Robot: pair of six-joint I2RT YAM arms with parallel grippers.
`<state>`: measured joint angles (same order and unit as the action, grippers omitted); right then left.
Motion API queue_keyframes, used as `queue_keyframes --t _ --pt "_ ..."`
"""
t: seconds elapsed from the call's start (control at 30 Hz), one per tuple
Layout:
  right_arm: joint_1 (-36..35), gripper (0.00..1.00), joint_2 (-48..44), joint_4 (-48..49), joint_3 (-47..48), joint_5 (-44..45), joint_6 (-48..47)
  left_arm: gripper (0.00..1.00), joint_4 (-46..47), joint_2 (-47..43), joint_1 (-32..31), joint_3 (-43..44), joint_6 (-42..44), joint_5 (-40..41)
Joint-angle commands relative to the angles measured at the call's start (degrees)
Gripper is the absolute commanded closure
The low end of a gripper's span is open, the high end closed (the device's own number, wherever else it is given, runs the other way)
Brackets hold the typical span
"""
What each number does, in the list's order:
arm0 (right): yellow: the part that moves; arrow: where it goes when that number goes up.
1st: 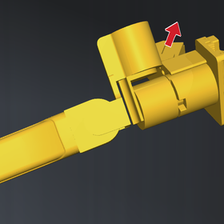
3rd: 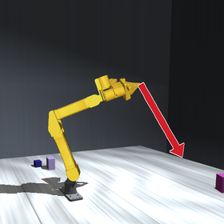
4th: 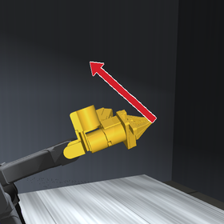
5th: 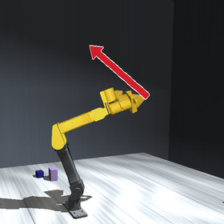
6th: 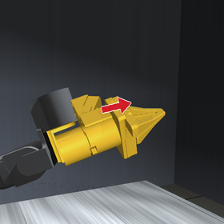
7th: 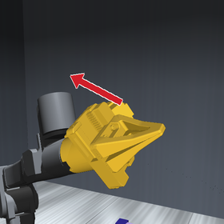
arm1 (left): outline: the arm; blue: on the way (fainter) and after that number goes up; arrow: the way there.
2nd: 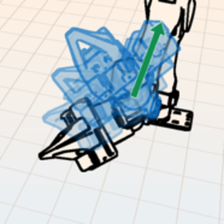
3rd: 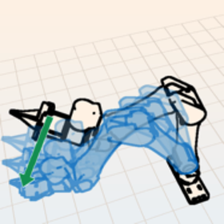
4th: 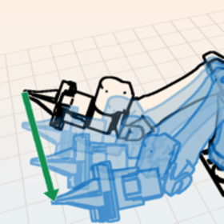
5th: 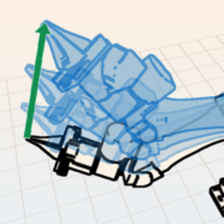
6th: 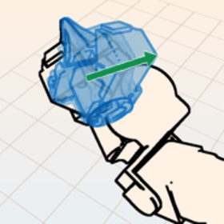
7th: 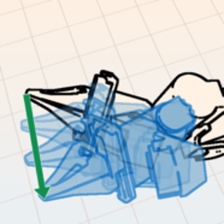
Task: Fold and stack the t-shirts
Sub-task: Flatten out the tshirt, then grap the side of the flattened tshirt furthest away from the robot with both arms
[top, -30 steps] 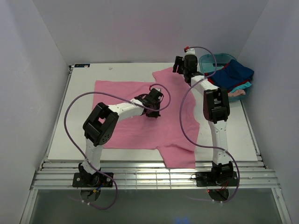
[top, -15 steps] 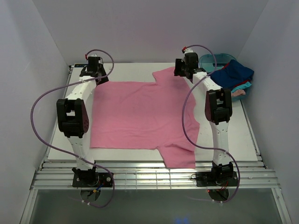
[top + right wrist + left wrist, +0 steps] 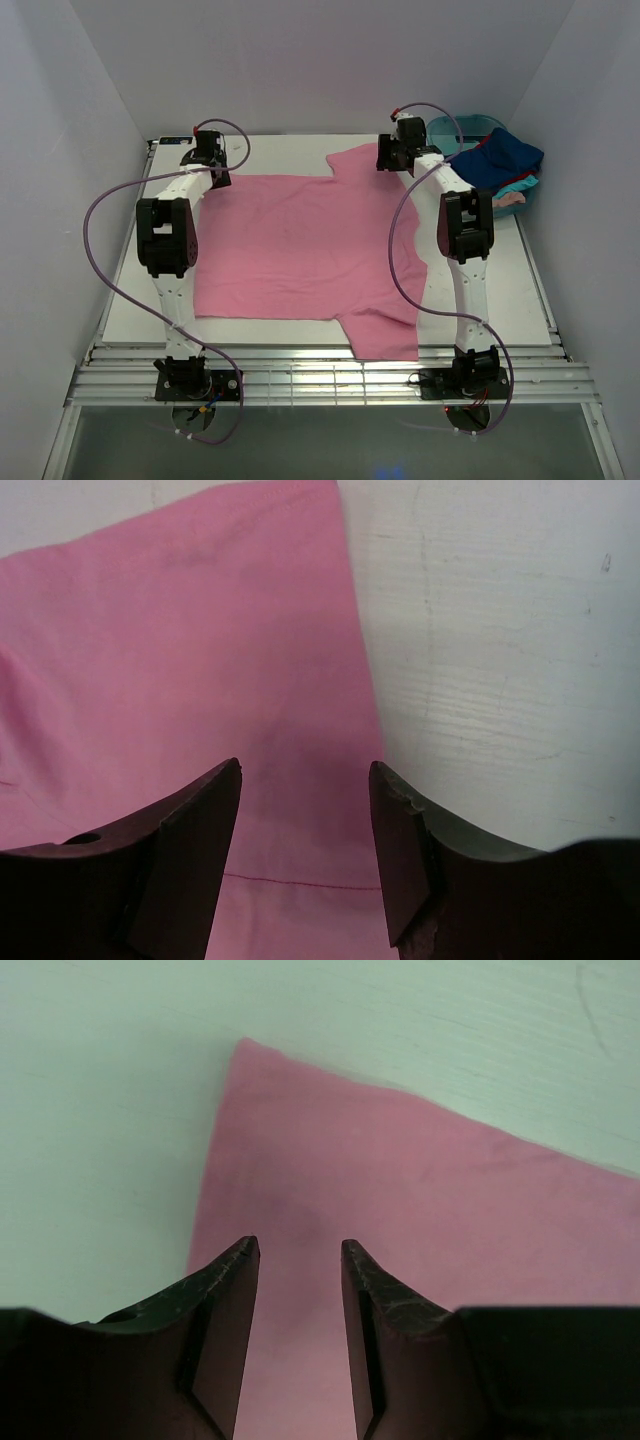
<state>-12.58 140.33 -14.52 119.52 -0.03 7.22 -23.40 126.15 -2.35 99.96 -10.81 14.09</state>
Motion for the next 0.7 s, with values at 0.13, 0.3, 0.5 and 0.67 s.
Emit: queue_keyframes --t 0.13,0.3,0.5,0.67 --pt "1.5 0.40 1.1 -1.4 2.2 -2.4 -0.9 0.50 5.7 -2.0 5.0 2.2 0.8 1.8" --pt "2.0 0.40 1.3 -1.2 2.2 -3.0 -1.0 0.46 5.5 0.8 6.2 6.4 1.6 0.0" --pt "2.5 0.36 2.0 -0.7 2.7 -2.9 -1.2 0.36 5.0 4.6 6.5 9.5 1.2 -3.0" --pt "3.3 0.34 3.0 -0.8 3.7 -2.8 -0.2 0.34 4.7 7.1 6.6 11.7 1.0 -5.6"
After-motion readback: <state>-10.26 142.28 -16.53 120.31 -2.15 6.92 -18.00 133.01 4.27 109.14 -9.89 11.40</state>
